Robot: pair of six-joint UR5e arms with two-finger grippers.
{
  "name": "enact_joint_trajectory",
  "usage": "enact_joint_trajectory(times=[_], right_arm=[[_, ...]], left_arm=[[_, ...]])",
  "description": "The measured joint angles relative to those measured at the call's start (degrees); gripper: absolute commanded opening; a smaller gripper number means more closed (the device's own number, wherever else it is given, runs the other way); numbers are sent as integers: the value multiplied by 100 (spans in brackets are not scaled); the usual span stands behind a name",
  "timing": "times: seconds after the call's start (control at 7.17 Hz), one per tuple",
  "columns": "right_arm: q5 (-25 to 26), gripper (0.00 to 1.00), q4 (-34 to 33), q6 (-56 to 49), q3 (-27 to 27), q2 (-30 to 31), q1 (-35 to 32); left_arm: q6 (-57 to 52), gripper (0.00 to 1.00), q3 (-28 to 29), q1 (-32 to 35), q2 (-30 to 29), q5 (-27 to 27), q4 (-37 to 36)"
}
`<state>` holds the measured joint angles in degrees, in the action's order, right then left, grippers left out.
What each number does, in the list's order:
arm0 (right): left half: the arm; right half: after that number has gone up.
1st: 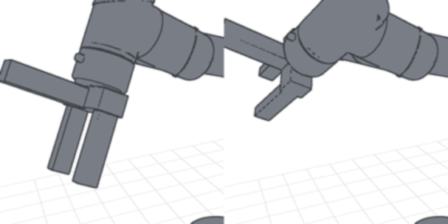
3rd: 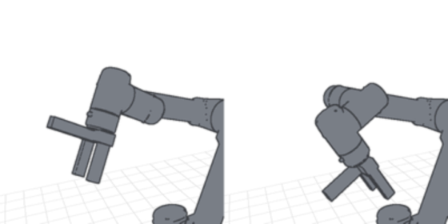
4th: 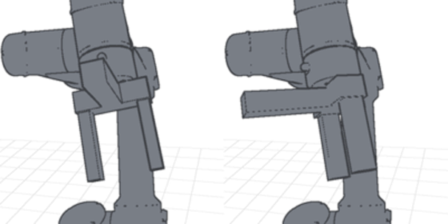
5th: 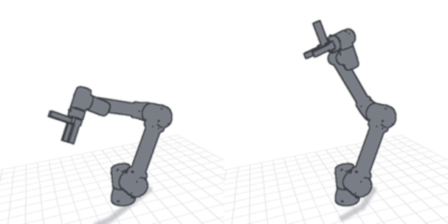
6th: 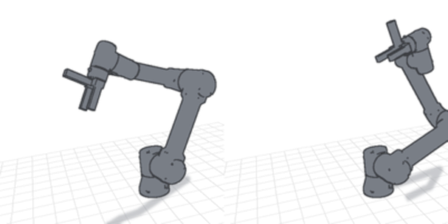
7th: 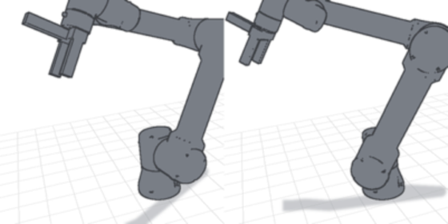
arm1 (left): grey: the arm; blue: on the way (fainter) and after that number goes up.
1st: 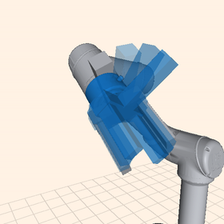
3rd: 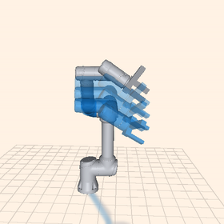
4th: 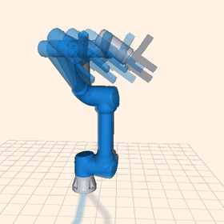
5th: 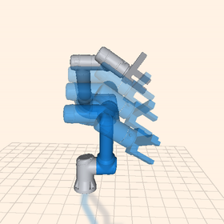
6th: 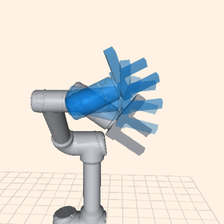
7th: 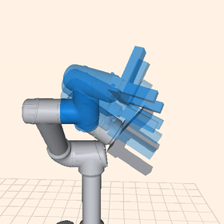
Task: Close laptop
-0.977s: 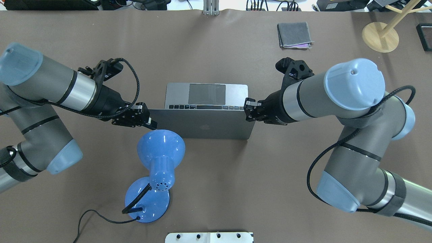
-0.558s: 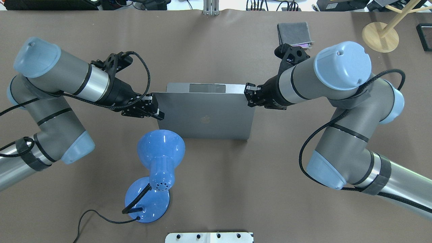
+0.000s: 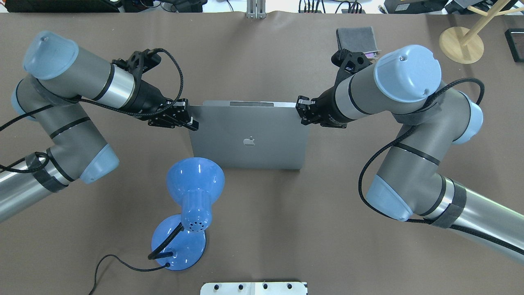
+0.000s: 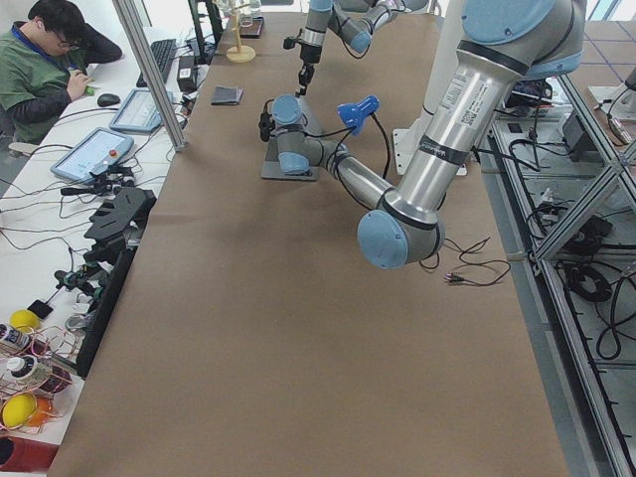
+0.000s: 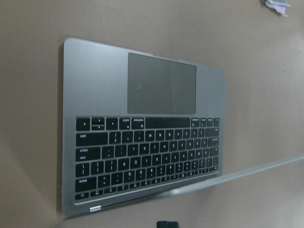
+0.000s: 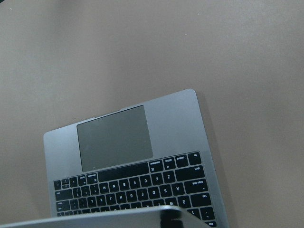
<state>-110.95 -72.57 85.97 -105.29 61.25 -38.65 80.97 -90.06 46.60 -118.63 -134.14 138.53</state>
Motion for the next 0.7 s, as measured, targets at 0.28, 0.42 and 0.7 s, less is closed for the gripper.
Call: enact_joint_trajectory(times=[0.28,0.42,0.7], right_arm=[[3,0,11,-1,159,-54,-29],[8,0,16,-3,291,-118,-49],[29,0,33,-9,623,-281,-76]], left_arm=[[-100,0,50,58,-138,264,-304],[-197,0,78,64,-218,402,-503],[-346,0,388,63,-441,688,-677]])
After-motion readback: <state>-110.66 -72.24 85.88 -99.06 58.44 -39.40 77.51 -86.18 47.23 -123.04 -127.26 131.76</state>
